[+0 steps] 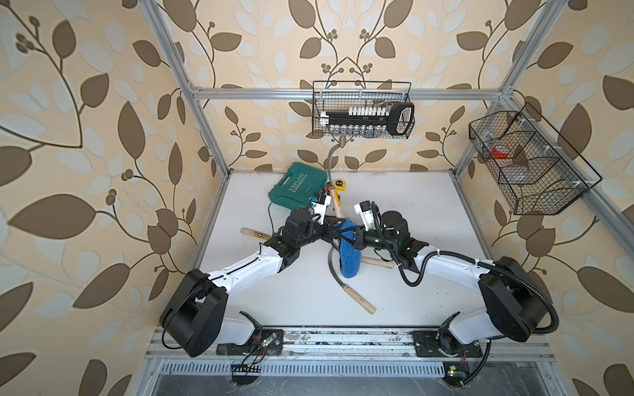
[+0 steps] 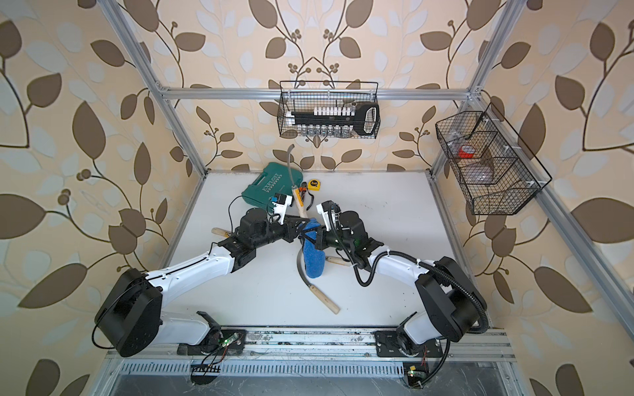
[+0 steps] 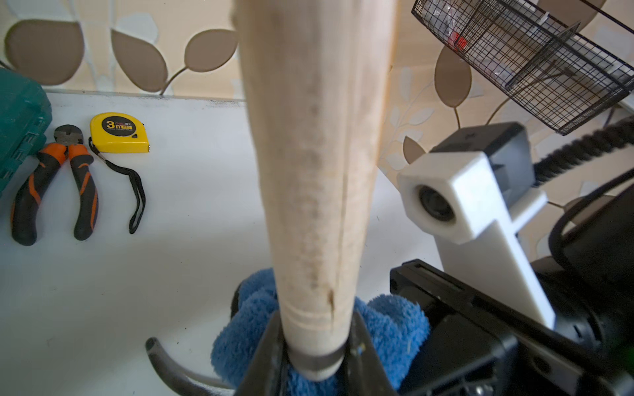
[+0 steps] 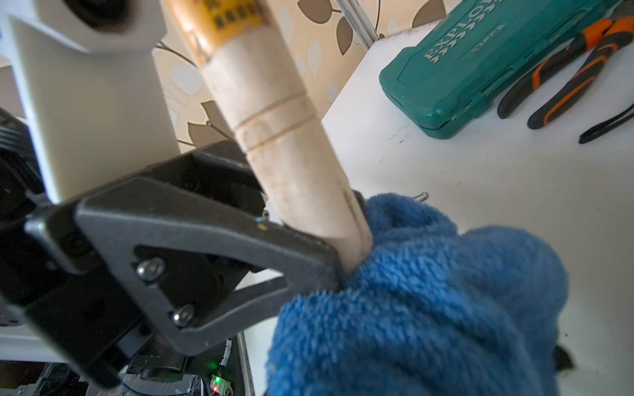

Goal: Wipe small sickles with rags
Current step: Wipe the small sickle.

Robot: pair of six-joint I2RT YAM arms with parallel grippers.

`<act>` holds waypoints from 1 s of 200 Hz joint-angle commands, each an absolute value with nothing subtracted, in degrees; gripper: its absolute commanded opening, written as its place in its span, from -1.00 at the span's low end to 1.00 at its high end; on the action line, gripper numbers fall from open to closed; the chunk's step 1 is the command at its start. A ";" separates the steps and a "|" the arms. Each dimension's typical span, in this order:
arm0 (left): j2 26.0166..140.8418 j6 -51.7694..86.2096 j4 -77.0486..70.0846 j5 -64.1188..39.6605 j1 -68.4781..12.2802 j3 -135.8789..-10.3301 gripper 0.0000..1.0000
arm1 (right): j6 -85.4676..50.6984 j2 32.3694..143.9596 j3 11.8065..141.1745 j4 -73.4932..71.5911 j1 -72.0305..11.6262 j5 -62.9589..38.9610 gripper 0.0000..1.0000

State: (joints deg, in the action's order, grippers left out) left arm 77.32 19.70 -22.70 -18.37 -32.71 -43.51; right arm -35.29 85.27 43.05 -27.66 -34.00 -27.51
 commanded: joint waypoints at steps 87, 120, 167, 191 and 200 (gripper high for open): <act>75.32 19.14 -24.08 -20.46 -33.64 -42.91 -1.00 | -36.21 82.36 41.40 -31.59 -32.47 -26.39 -0.80; 75.35 19.20 -24.08 -21.60 -33.71 -43.15 -1.00 | -36.56 81.28 40.82 -32.04 -31.27 -26.74 -0.71; 75.83 19.07 -23.86 -21.97 -33.76 -43.52 -1.00 | -34.71 82.24 42.97 -31.26 -37.95 -25.51 -0.71; 75.72 19.07 -23.43 -22.10 -33.88 -43.70 -1.00 | -34.63 82.44 42.80 -30.34 -37.78 -24.32 -0.71; 75.60 18.99 -23.29 -22.15 -33.89 -43.70 -1.00 | -34.98 82.28 42.59 -29.49 -36.88 -23.68 -0.71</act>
State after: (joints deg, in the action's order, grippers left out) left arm 77.10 19.73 -22.04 -20.14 -32.97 -43.18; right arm -35.94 82.78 40.93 -28.12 -36.82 -22.94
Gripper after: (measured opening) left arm 0.228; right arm 0.147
